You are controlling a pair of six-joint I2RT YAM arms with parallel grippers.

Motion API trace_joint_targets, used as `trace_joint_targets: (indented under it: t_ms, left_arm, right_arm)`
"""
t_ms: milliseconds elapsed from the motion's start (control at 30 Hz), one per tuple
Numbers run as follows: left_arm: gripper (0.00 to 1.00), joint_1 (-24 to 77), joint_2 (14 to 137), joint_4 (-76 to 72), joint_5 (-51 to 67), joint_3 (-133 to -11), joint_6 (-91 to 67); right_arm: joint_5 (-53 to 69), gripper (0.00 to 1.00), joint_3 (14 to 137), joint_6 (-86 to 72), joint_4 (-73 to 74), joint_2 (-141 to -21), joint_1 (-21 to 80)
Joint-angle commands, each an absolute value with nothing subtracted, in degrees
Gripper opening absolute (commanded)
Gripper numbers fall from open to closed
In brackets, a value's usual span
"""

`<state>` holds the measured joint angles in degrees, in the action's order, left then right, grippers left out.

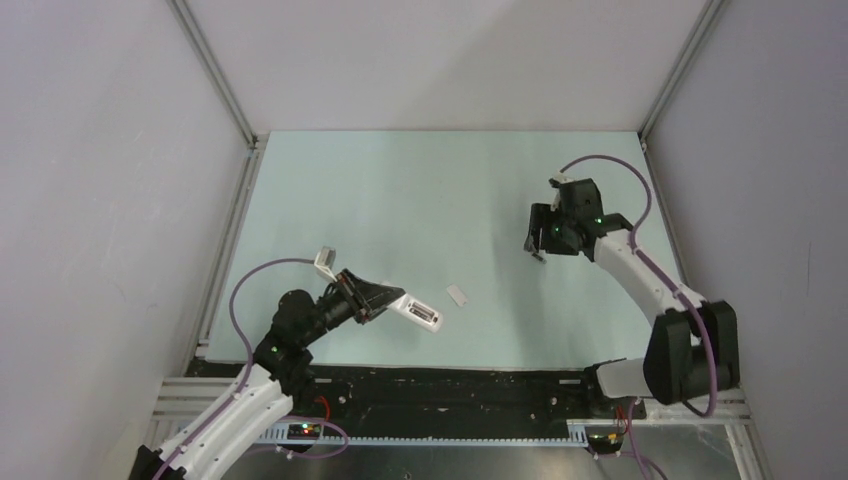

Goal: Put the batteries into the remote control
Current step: Pick up the battery from the center of the board.

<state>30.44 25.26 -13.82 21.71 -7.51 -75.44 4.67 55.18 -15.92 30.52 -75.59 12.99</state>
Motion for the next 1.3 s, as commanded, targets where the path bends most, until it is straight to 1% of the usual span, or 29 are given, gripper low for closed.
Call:
trace_joint_targets:
  t_ms: [0,100,267,400,567,733,933,1133,1267]
  left_arm:
    - [0.00,30.72,25.97,-15.54,23.71,-9.12,-73.51]
    - [0.00,30.61,26.27,-15.52,24.09,-9.29,-73.31]
    - [0.00,30.72,26.07,-15.54,24.10,-8.94,-73.51]
    - [0.00,30.68,26.06,-15.52,24.15,-8.62,-73.43]
    - [0.00,30.71,26.27,-15.54,24.00,-8.70,-73.39]
    - [0.00,30.68,26.57,-15.55,23.87,-9.19,-73.38]
    - [0.00,30.72,26.78,-15.55,23.70,-9.50,-73.44]
    - [0.00,30.68,27.04,-15.49,23.71,-9.47,-73.50]
    - [0.00,30.67,27.05,-15.56,23.69,-9.67,-73.48]
  right_arm:
    - [3.83,0.66,57.85,-1.09,30.42,-81.29,12.46]
    - [4.16,0.65,58.05,2.17,27.48,-84.94,11.40]
    - [5.73,0.60,59.41,4.17,25.46,-88.25,9.68]
    - [4.76,0.56,60.06,4.60,24.74,-91.36,9.68]
    - [2.53,0.51,61.41,4.39,24.58,-96.20,10.50]
    - [-2.38,0.48,62.08,2.47,24.19,-100.07,11.77]
    - [-5.22,0.46,62.12,1.73,23.48,-102.40,12.44]
    - [-5.37,0.37,62.09,1.21,25.28,-102.80,12.60]
    - [-7.51,0.34,62.13,0.37,28.41,-102.96,14.04]
